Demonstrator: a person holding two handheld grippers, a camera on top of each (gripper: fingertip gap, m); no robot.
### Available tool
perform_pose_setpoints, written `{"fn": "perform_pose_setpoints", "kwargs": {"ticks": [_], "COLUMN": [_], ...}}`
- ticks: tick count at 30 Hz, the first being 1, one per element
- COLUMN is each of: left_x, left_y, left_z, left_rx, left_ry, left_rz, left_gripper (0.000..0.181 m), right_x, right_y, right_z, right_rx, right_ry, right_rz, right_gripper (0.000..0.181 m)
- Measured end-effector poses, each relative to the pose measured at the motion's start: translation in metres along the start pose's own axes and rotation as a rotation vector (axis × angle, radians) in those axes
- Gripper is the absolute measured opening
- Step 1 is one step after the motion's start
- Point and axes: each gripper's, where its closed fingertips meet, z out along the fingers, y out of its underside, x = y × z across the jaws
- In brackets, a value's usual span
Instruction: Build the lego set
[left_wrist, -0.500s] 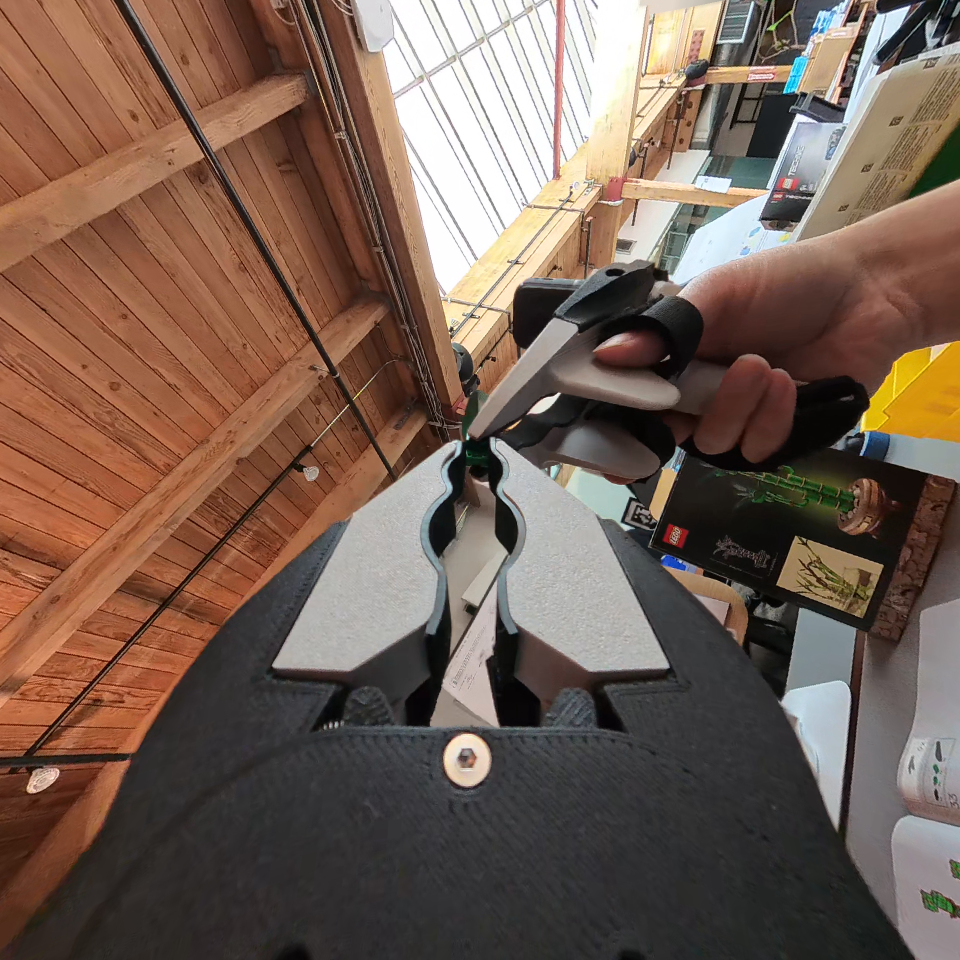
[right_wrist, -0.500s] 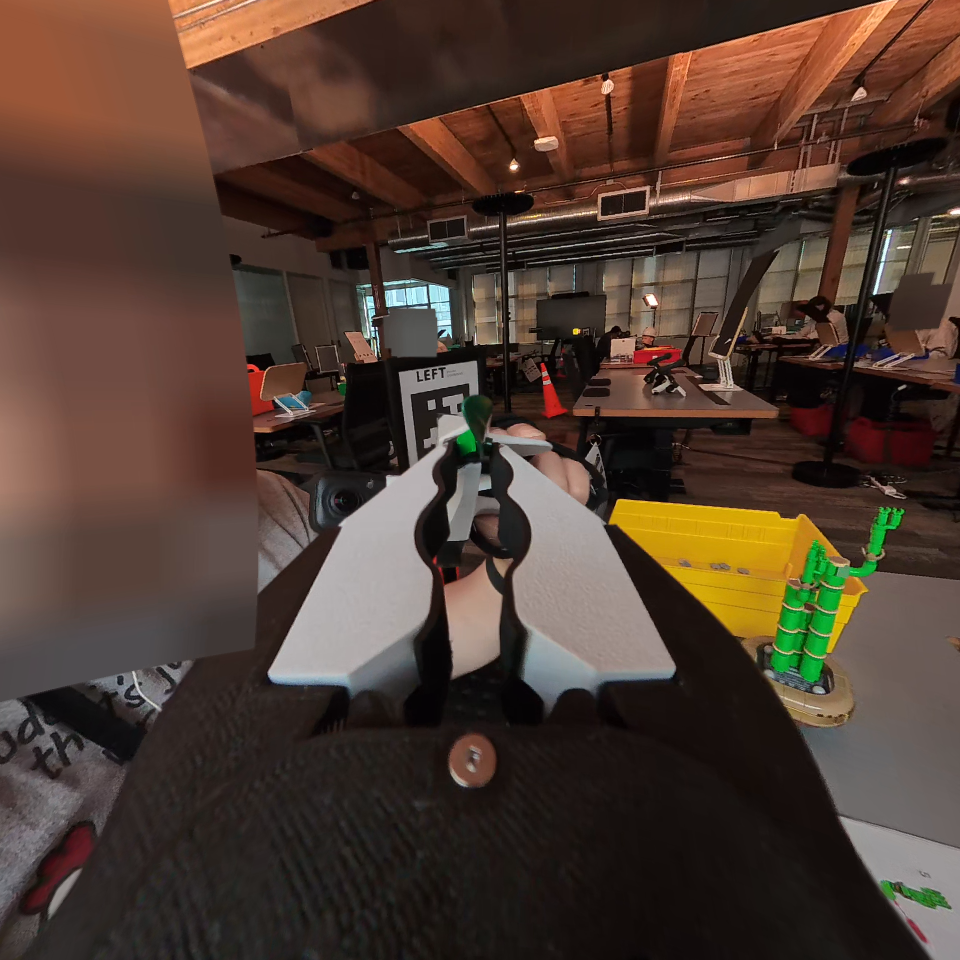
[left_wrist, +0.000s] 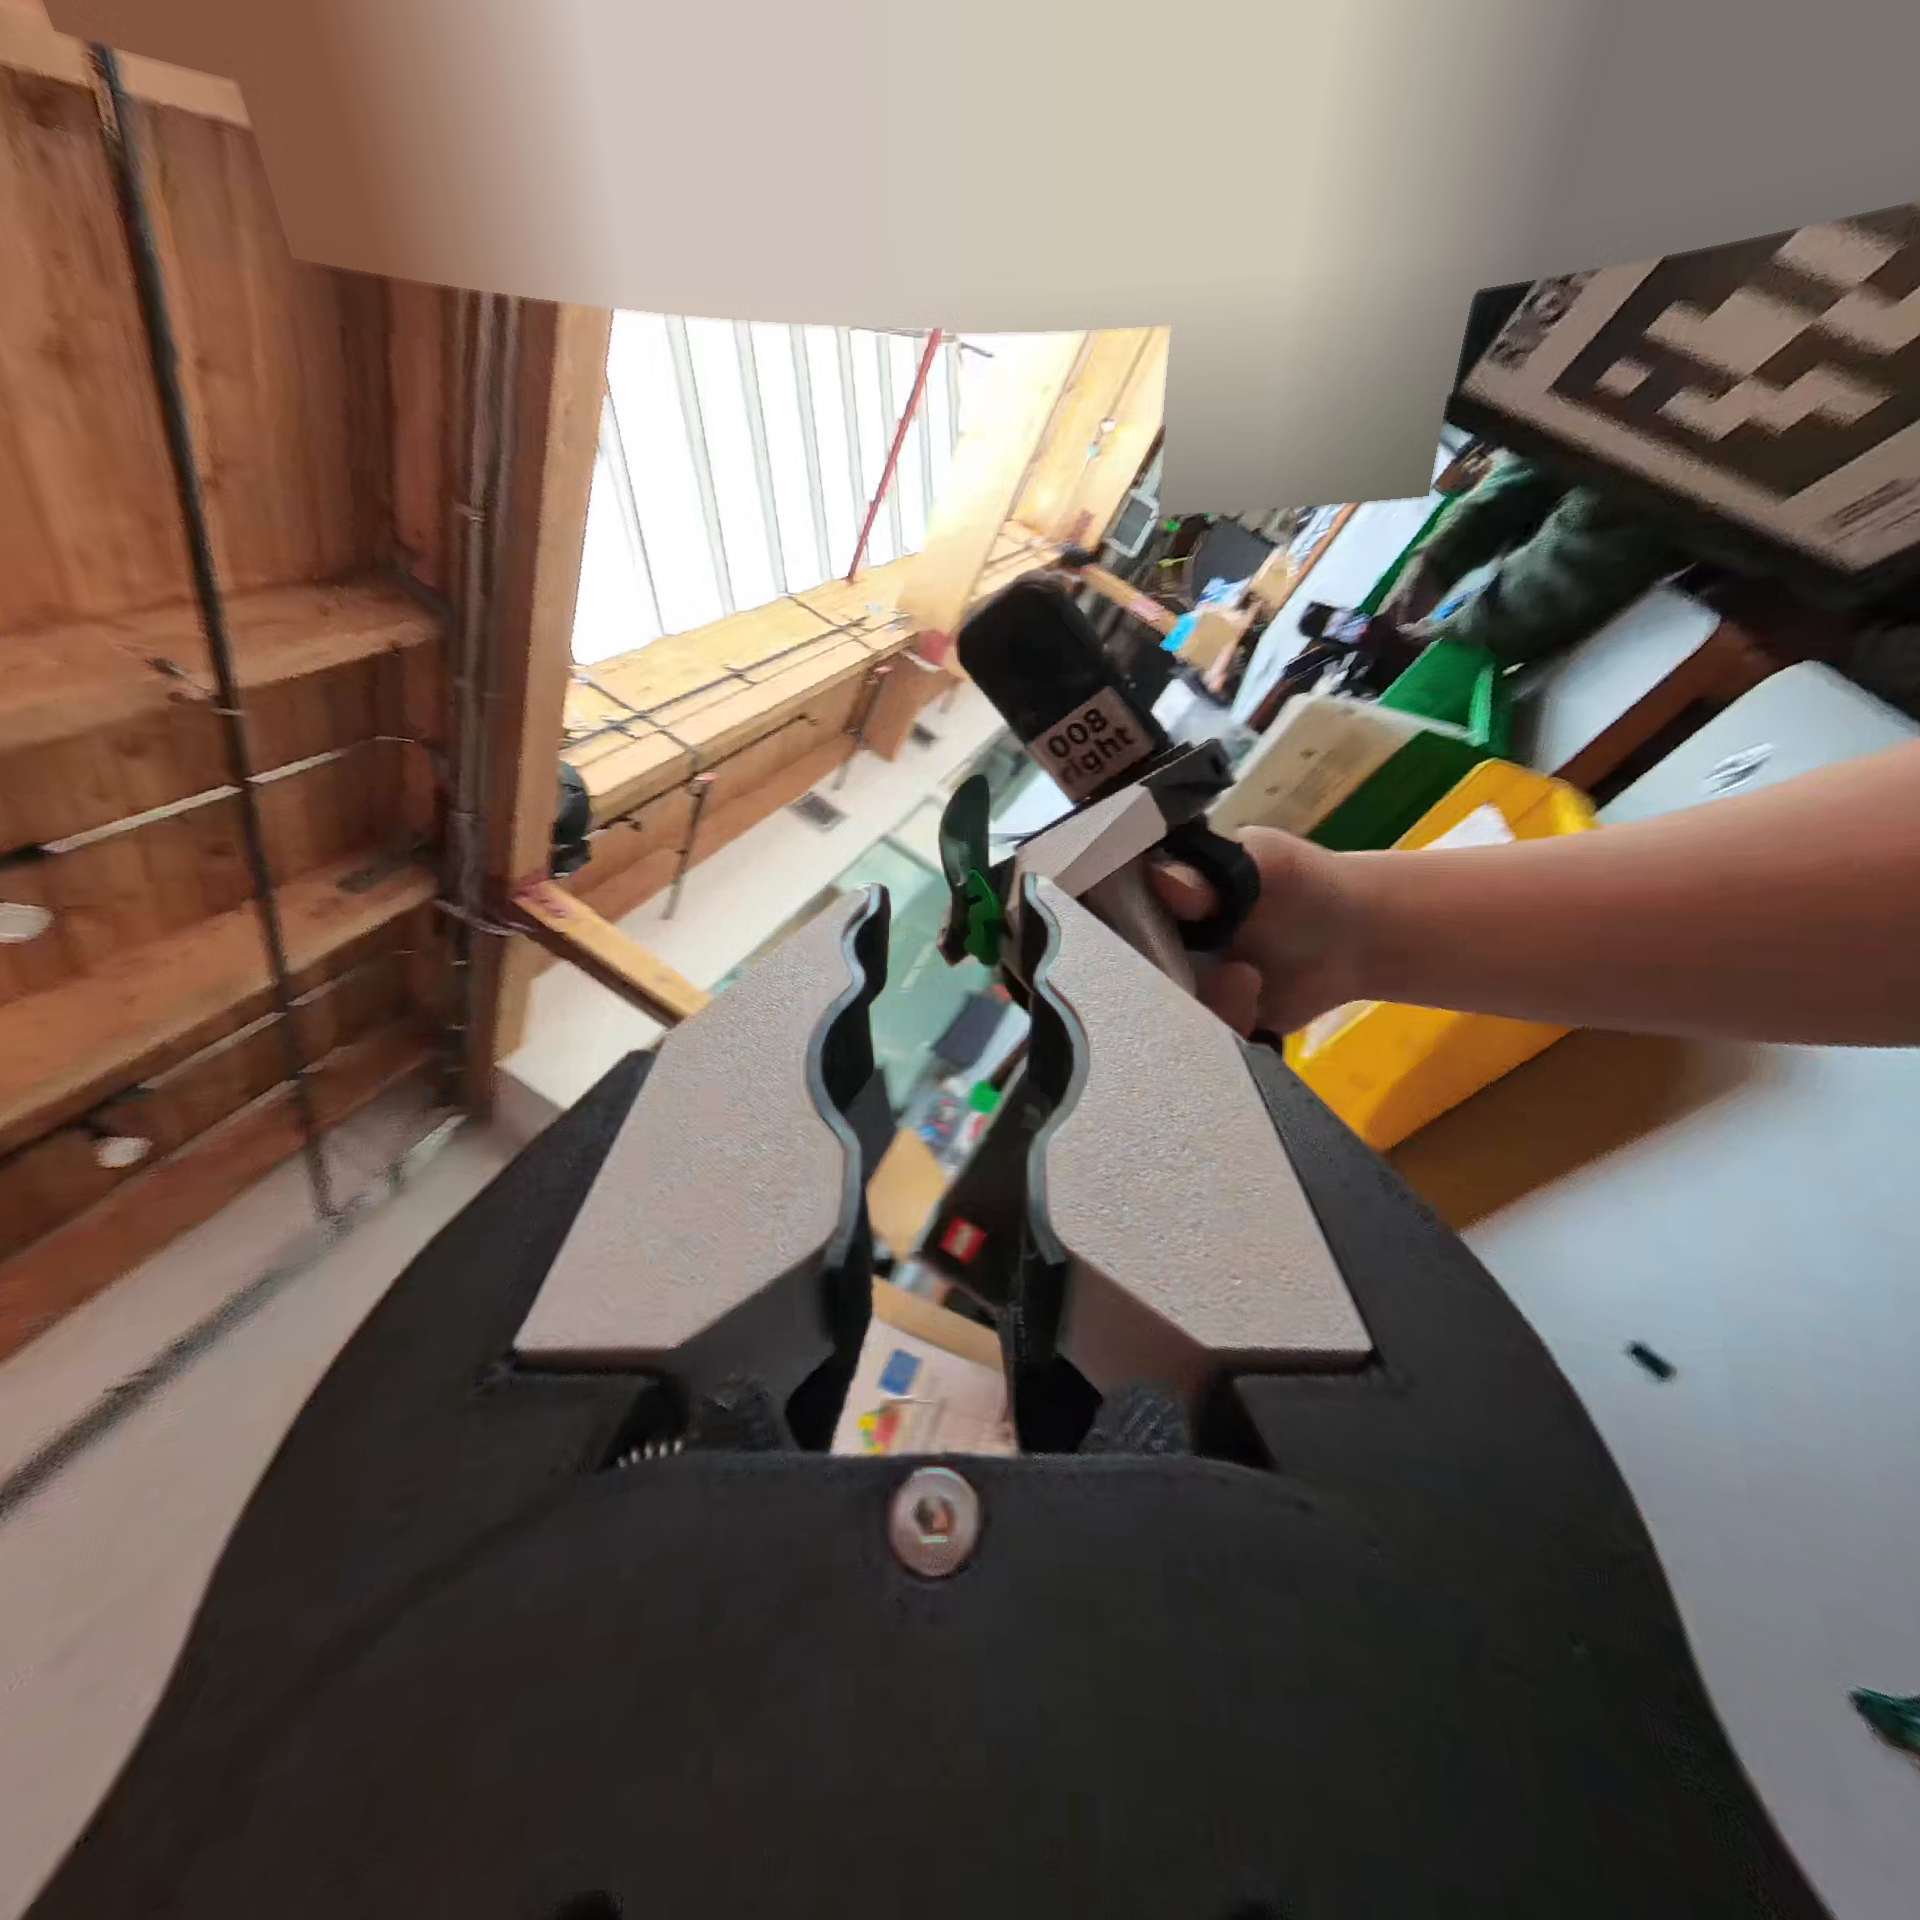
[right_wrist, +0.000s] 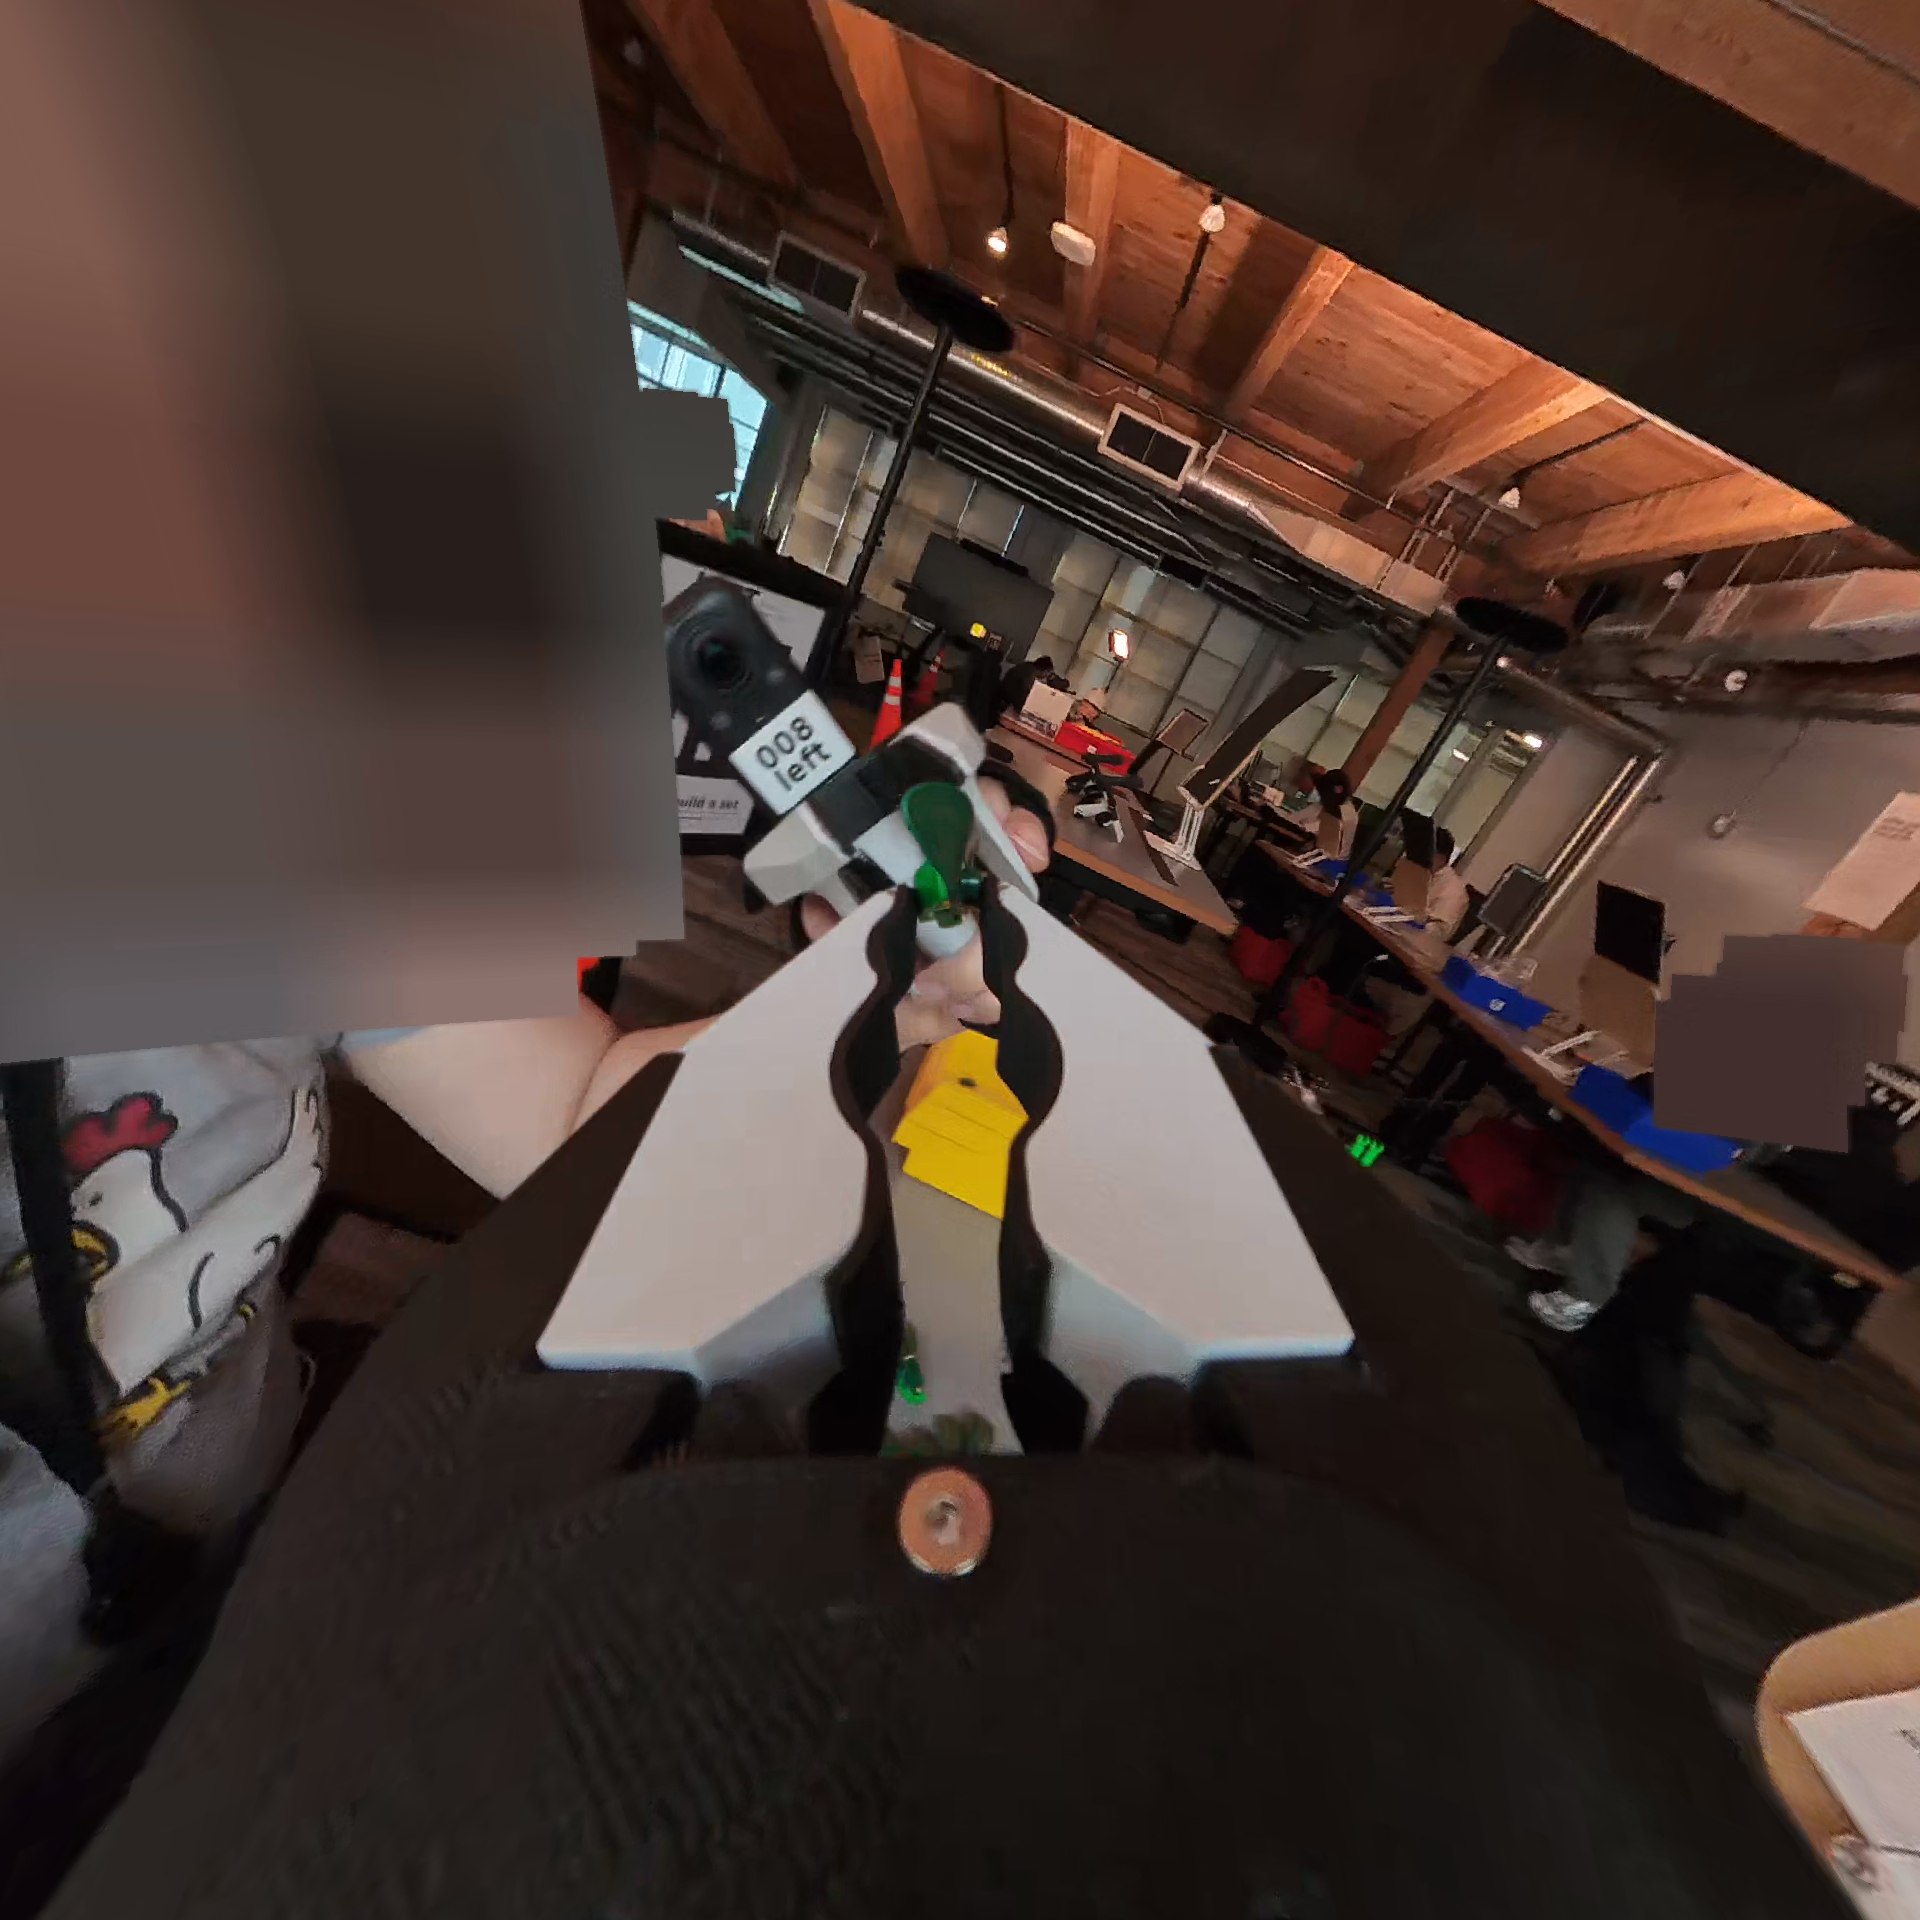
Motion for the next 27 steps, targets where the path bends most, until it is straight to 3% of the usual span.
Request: {"fn": "perform_pose_setpoints", "kwargs": {"ticks": [1,6,22,27], "left_x": [0.002,0.013,0.020,0.023], "left_y": [0.000,0.009,-0.011,-0.004], "left_z": [-0.001,0.001,0.002,0.004], "left_rx": [-0.004,-0.064,0.055,0.014], "left_ry": [0.032,0.126,0.202,0.197], "left_rz": [-0.041,-0.106,-0.259,-0.213], "left_gripper": [0.023,0.006,0.001,0.002], "right_x": [-0.004,-0.023,-0.029,-0.030], "right_y": [-0.002,-0.013,-0.007,-0.005], "right_z": [0.000,0.000,0.000,0.002], "right_rx": [0.006,0.086,0.056,0.055], "right_ry": [-0.009,-0.105,-0.097,-0.102], "right_rz": [-0.034,-0.072,-0.172,-0.180], "right_gripper": [0.010,0.010,0.011,0.010]}}
